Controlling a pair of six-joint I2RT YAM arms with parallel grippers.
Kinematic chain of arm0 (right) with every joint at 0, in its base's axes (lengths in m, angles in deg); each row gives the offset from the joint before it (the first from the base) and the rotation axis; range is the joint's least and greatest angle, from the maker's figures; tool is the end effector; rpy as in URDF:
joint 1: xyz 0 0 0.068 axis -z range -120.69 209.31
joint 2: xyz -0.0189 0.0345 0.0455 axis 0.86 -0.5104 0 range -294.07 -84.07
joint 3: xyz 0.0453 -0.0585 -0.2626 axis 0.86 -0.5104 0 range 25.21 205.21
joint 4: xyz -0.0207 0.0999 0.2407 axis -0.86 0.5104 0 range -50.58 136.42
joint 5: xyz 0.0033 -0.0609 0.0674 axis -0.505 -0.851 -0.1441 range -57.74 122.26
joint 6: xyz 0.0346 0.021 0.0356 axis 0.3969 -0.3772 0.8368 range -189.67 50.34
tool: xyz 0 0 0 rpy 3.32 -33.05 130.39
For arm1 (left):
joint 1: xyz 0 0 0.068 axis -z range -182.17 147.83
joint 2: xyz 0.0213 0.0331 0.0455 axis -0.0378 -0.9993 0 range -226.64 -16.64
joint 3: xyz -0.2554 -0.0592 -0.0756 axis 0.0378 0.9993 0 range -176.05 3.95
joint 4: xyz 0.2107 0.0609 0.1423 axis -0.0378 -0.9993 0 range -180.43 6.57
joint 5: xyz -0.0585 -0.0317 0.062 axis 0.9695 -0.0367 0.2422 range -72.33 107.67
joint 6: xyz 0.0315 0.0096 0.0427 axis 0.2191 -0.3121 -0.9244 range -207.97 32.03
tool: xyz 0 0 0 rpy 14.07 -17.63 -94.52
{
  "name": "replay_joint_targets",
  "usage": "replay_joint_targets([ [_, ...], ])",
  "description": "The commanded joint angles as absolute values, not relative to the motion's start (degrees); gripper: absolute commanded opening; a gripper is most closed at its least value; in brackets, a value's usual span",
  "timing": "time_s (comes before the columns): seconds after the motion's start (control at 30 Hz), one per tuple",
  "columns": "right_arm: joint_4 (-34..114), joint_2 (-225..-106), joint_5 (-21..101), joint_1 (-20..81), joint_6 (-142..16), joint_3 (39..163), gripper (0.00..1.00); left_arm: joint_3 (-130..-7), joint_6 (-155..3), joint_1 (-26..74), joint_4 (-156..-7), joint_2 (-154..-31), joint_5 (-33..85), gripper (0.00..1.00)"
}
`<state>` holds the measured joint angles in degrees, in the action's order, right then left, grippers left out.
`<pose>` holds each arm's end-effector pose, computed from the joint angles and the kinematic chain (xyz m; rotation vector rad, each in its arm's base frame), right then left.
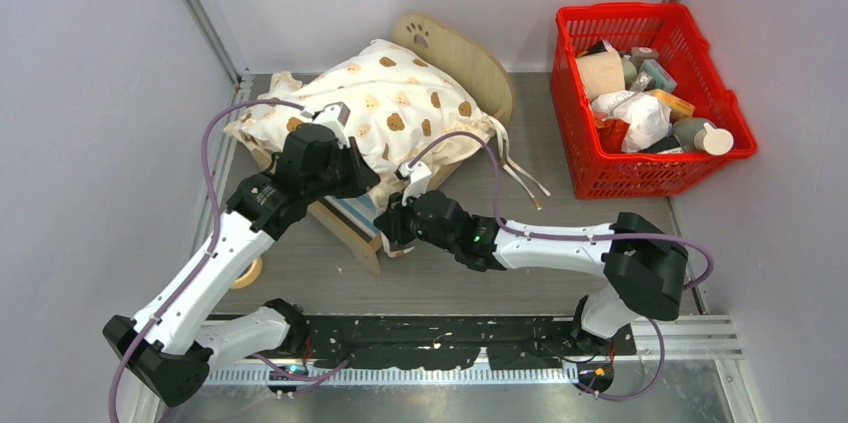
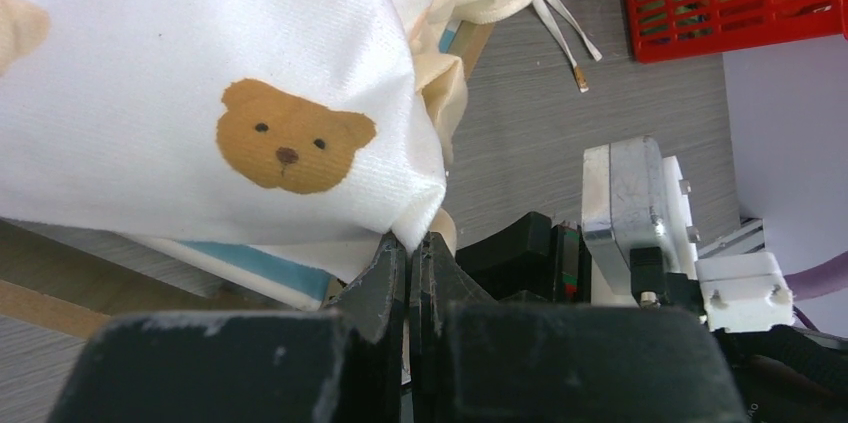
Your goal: Set up the pet bed
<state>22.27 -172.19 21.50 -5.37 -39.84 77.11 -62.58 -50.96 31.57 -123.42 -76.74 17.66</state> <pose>0.1547 0.3111 0.2454 -0.4725 1.9548 0.9214 0.1800 -0.1202 0.3688 -0.0642 2.2433 -0.6970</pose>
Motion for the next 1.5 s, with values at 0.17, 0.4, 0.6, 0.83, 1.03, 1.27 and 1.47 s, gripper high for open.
replay_joint_targets([
  [0.17,23.1,-168.5,25.0,-5.7,-45.3,87.8,0.05,-65.8,-52.7,31.8,-119.4,-75.8,18.2,0.00],
  [0.4,11.9,-169.0,26.4,-5.6,-49.4,87.8,0.05,-70.0,-55.6,31.8,-122.2,-75.0,19.5,0.00],
  [0.6,-4.9,-171.8,25.5,-5.7,-50.7,82.8,0.05,-71.3,-55.4,31.7,-123.3,-73.5,15.4,0.00],
  [0.83,-12.6,-176.3,24.1,-5.6,-50.9,83.1,0.05,-73.0,-55.7,31.0,-124.9,-73.8,13.1,0.00],
  [1.03,-19.0,-178.3,22.7,-5.6,-51.6,82.4,0.05,-73.3,-55.5,30.0,-124.9,-74.1,13.1,0.00],
  [1.27,-24.9,-180.1,21.3,-5.7,-48.8,80.7,0.05,-73.6,-55.8,29.7,-124.8,-74.5,13.9,0.00],
  [1.47,-28.2,-181.8,20.5,-5.7,-46.3,80.2,0.05,-72.9,-55.8,29.5,-124.8,-74.3,13.5,0.00],
])
